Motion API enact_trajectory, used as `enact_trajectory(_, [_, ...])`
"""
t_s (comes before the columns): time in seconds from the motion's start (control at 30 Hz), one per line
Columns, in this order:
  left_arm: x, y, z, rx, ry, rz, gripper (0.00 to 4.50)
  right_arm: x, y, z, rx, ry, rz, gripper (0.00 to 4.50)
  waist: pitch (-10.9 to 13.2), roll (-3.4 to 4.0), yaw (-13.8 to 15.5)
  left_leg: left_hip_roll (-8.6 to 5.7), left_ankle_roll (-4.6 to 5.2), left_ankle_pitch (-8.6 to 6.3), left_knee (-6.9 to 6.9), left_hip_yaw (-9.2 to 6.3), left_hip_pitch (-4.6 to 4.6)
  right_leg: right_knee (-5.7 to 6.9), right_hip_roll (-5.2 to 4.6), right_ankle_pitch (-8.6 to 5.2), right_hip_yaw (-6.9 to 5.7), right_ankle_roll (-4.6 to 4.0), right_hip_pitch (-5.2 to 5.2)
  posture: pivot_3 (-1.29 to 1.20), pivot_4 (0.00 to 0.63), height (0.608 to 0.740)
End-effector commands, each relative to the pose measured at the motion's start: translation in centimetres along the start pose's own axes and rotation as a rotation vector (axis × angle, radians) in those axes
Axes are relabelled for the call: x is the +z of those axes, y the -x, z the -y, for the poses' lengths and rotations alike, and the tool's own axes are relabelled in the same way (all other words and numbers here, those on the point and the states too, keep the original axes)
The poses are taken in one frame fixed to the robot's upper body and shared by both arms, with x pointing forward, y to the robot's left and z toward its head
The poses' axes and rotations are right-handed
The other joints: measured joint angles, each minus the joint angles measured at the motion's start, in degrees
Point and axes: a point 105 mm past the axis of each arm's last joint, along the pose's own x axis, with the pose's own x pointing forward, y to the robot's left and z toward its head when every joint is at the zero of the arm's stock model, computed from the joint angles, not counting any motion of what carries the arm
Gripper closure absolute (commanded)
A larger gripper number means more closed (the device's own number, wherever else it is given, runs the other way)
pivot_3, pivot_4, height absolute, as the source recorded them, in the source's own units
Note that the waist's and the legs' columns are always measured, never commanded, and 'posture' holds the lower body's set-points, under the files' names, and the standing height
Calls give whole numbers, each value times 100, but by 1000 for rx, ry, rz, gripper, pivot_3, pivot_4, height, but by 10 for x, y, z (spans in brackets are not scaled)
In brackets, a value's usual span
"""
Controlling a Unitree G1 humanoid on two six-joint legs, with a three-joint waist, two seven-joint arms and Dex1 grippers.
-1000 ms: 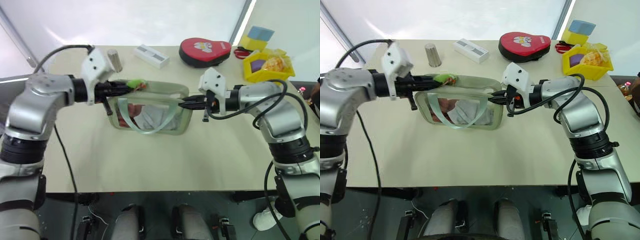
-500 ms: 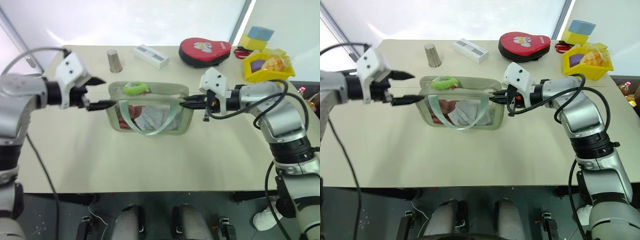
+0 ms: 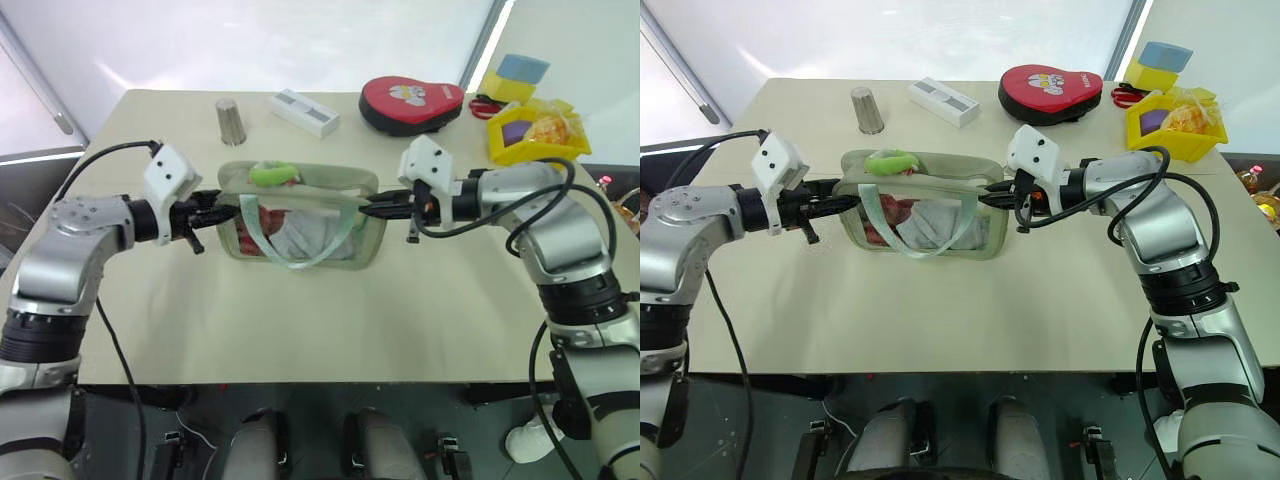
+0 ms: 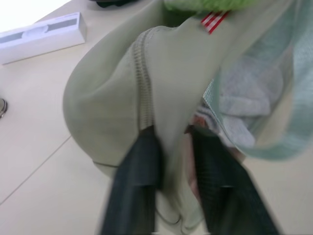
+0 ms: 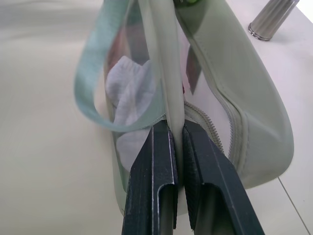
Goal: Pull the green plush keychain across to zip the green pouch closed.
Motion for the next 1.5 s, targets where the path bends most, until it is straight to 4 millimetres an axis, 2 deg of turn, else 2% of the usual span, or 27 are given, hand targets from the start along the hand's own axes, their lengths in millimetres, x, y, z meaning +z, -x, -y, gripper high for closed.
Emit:
enact_trajectory(0.03, [12, 10, -5, 31, -42, 15, 4475, 13, 5, 2, -18, 41, 26, 4500, 0, 0, 2, 0, 0, 0, 0, 0, 0, 0, 0, 0, 0, 0, 0, 0, 150, 740])
enact_trajectory(0.07, [10, 10, -5, 31, -42, 7, 4475, 14, 5, 1, -19, 37, 28, 4500, 0, 0, 4, 0, 0, 0, 0, 0, 0, 0, 0, 0, 0, 0, 0, 0, 150, 740])
enact_trajectory(0.13, [10, 8, -5, 30, -46, 6, 4500, 15, 8, 2, -10, 20, 33, 3714, 0, 0, 5, 0, 0, 0, 0, 0, 0, 0, 0, 0, 0, 0, 0, 0, 150, 740])
enact_trajectory(0.17, [10, 8, -5, 29, -47, 8, 4500, 15, 9, 1, -5, 22, 31, 3462, 0, 0, 6, 0, 0, 0, 0, 0, 0, 0, 0, 0, 0, 0, 0, 0, 150, 740])
enact_trajectory(0.27, [10, 7, -4, 24, -55, 10, 4500, 21, 18, 13, -30, 93, 3, 1968, 2, 3, 7, -1, 0, 0, 0, 0, 0, 0, 0, 0, 0, 0, 0, 0, 150, 740])
enact_trajectory(0.3, [10, 7, -4, 23, -57, 8, 4500, 30, 21, 13, -17, 112, 15, 1479, 2, 3, 7, -1, 0, 0, 0, 1, 0, 0, 0, 0, 0, 0, 0, 0, 150, 740])
enact_trajectory(0.4, [10, 6, -5, 27, -61, 5, 4500, 54, 16, 10, 12, 136, 82, 1479, 2, 4, -11, 0, 0, 0, -2, 1, 1, 0, 0, 0, 0, 0, -2, 0, 150, 740])
enact_trajectory(0.5, [10, 6, -6, 29, -65, 5, 4500, 78, -8, 5, 19, 152, 185, 1479, 2, 3, -27, 3, -1, 0, -2, 1, 3, 2, 3, 0, 0, 0, -2, 0, 150, 740])
enact_trajectory(0.6, [11, 6, -6, 27, -66, 4, 4500, 93, -36, -4, 35, 191, 243, 1479, 2, 3, -16, 3, -2, 1, -2, 1, 2, 4, 2, 0, 0, 0, -3, 0, 150, 740])
enact_trajectory(0.77, [15, 4, -9, 39, -72, 13, 4500, 96, -66, -5, 41, 227, 255, 1479, 1, 2, 18, -4, -1, 1, 0, 1, -5, 3, -2, 0, -1, 0, -4, 0, 150, 740])
enact_trajectory(0.9, [15, 4, -9, 40, -75, 12, 4500, 99, -74, 0, 30, 222, 268, 1479, 1, 1, 1, -5, -1, 1, 1, 1, -4, 3, -2, 0, -1, 0, -3, 0, 150, 740])
enact_trajectory(0.93, [15, 4, -8, 40, -76, 12, 4500, 99, -75, 1, 31, 220, 274, 1479, 1, 2, -3, -4, -1, 1, 0, 1, -5, 4, -2, 0, -1, 0, -4, 0, 150, 740])
enact_trajectory(0.97, [14, 4, -8, 41, -75, 11, 4500, 101, -75, 1, 31, 216, 282, 1704, 1, 2, -7, -3, -1, 1, 0, 1, -5, 5, -2, 0, -1, 0, -5, 0, 150, 740])
enact_trajectory(1.03, [13, 4, -8, 45, -77, 7, 4500, 103, -74, 2, 35, 200, 298, 2381, 1, 2, -12, -3, -1, 1, 0, 1, -4, 5, -2, 0, -1, 0, -5, 0, 150, 740])
enact_trajectory(1.17, [11, 3, -8, 46, -81, 3, 4500, 106, -71, 5, 32, 184, 311, 4477, 1, 2, -11, -3, -1, 1, 0, 1, -4, 5, -2, 0, -1, 0, -5, 0, 150, 740])
enact_trajectory(1.3, [11, 0, -8, 45, -82, 8, 4500, 111, -58, 17, -25, 167, 323, 4477, 1, 2, -8, -3, -1, 1, 0, 1, -4, 5, -2, 0, -1, 0, -5, 0, 150, 740])
enact_trajectory(1.4, [11, 0, -10, 49, -82, 10, 4500, 109, -34, 40, -134, 187, 287, 4477, 2, 2, 14, -3, -1, 1, 0, 1, -5, 5, -3, 0, -1, 0, -5, 0, 150, 740])
enact_trajectory(1.5, [10, 1, -10, 52, -80, 8, 4500, 92, -3, 60, -255, 245, 179, 4477, 2, 1, 34, -7, 0, 0, 0, -1, -5, 2, -8, 0, -1, 0, -2, 0, 150, 740])
